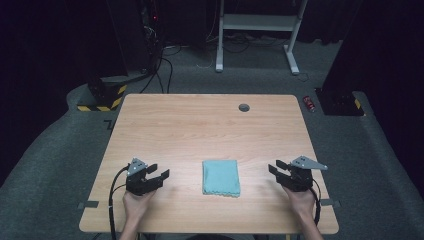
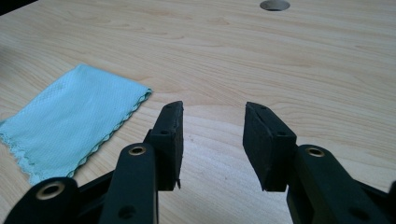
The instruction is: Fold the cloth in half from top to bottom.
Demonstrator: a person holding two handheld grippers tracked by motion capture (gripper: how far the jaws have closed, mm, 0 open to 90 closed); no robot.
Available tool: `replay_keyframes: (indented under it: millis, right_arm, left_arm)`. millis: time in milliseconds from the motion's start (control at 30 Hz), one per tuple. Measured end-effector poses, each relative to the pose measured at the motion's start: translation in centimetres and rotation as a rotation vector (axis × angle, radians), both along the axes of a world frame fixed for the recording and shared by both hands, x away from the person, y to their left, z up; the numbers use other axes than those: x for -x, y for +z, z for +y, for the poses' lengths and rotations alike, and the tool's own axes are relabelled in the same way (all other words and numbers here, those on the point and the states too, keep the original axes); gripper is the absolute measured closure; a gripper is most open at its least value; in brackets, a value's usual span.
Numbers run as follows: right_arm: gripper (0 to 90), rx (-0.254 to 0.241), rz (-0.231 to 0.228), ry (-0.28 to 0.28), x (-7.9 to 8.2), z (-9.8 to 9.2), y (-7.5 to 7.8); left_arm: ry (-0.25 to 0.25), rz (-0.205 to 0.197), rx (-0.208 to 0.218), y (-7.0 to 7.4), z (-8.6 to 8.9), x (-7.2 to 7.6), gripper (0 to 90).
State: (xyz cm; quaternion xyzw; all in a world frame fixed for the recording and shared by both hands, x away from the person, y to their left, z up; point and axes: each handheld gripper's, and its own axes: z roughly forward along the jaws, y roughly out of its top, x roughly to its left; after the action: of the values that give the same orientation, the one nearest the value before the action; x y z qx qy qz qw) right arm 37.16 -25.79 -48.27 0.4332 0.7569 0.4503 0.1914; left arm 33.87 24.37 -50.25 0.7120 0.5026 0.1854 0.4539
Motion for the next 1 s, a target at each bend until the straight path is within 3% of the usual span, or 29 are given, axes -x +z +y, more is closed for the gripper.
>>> replay_keyframes:
  millis: [533, 1000]
  right_arm:
    - [58.2, 0.033, 0.030, -0.030, 0.2, -0.8, -1.1]
    - [57.0, 0.155, 0.057, -0.040, -0.1, -0.2, -1.8]
  left_arm:
    - [0.033, 0.021, -0.017, -0.9, 0.6, -0.2, 39.6]
    - [0.070, 0.049, -0.083, -1.9, 1.0, -0.6, 39.6]
